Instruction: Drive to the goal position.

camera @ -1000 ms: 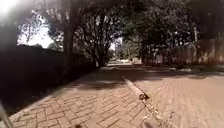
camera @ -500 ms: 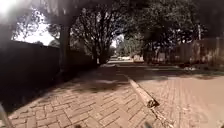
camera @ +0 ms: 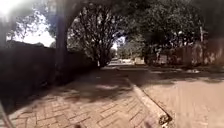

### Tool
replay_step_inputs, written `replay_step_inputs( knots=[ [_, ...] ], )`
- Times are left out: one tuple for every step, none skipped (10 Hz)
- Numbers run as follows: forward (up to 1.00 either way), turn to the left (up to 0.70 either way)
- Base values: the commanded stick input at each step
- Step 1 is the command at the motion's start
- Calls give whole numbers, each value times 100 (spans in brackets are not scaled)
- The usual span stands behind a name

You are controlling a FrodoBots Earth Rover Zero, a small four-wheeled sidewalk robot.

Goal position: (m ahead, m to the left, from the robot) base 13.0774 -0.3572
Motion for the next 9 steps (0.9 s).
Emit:
replay_step_inputs(
  knots=[
    [70, 0],
    [70, 0],
    [70, 0],
    [70, 0],
    [70, 0],
    [70, 0],
    [70, 0],
    [70, 0],
    [70, 0]
  ],
)
